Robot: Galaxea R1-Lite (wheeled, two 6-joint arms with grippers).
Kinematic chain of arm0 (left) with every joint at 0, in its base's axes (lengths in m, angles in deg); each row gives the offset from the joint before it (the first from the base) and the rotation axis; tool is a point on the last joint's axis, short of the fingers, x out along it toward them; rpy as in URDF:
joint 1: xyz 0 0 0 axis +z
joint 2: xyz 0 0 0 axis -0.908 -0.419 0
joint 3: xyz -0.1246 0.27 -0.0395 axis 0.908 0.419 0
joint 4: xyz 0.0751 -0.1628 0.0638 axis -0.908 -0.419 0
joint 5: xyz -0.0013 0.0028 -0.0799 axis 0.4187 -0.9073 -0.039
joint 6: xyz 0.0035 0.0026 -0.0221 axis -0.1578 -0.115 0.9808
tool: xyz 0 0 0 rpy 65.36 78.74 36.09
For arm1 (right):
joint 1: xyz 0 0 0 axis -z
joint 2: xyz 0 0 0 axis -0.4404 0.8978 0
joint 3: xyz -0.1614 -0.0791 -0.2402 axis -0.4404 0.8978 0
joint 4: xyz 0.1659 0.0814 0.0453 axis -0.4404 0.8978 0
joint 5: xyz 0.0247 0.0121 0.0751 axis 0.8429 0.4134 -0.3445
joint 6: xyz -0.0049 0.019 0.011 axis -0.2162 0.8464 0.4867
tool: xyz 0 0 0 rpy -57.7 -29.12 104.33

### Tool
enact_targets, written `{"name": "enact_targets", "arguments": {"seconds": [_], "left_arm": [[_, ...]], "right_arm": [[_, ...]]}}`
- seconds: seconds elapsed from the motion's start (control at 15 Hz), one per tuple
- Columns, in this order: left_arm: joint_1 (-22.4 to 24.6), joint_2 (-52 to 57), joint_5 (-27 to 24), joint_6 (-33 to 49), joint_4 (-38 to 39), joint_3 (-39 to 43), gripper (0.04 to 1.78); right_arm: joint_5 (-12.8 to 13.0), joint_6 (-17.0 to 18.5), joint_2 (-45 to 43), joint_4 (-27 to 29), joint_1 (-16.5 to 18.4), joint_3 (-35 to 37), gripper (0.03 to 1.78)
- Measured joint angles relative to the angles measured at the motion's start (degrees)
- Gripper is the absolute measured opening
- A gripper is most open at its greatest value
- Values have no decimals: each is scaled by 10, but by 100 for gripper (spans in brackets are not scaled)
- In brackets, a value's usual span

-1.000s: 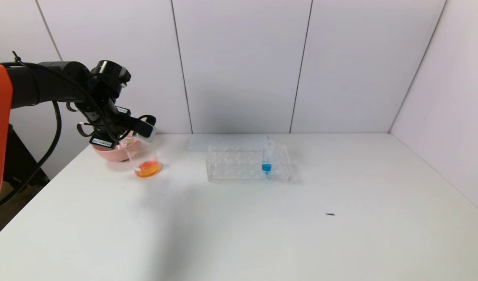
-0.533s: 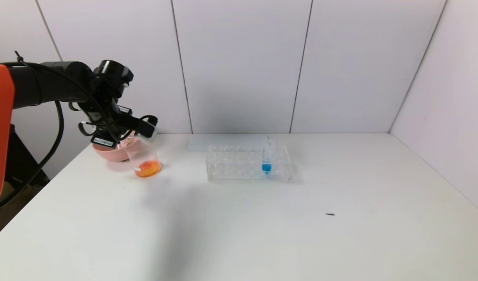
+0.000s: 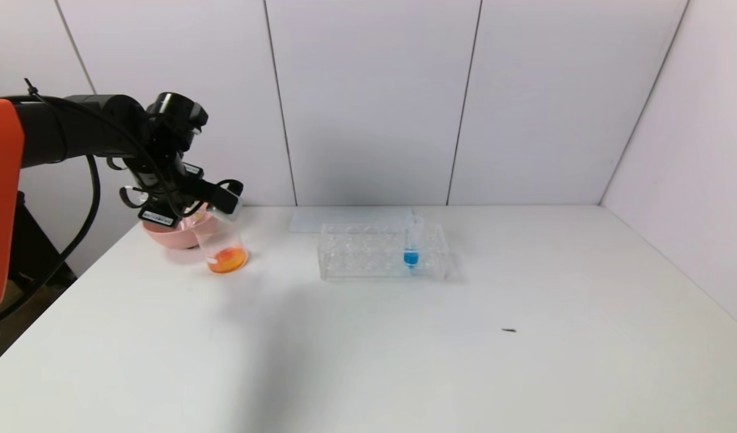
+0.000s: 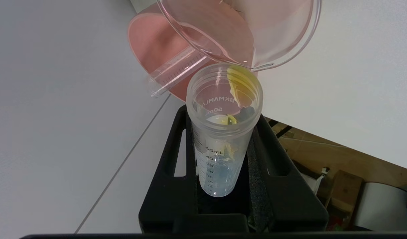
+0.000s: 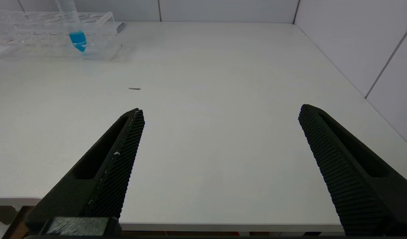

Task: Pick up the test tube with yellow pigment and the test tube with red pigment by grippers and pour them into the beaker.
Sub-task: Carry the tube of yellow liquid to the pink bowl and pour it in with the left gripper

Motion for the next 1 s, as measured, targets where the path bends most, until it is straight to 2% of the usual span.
{"name": "enact_targets", "arguments": {"seconds": [1.0], "left_arm": [[-3,1,9,-10,1,0,45]], "right_arm": [[0,0,0,0,0,0,170]]}}
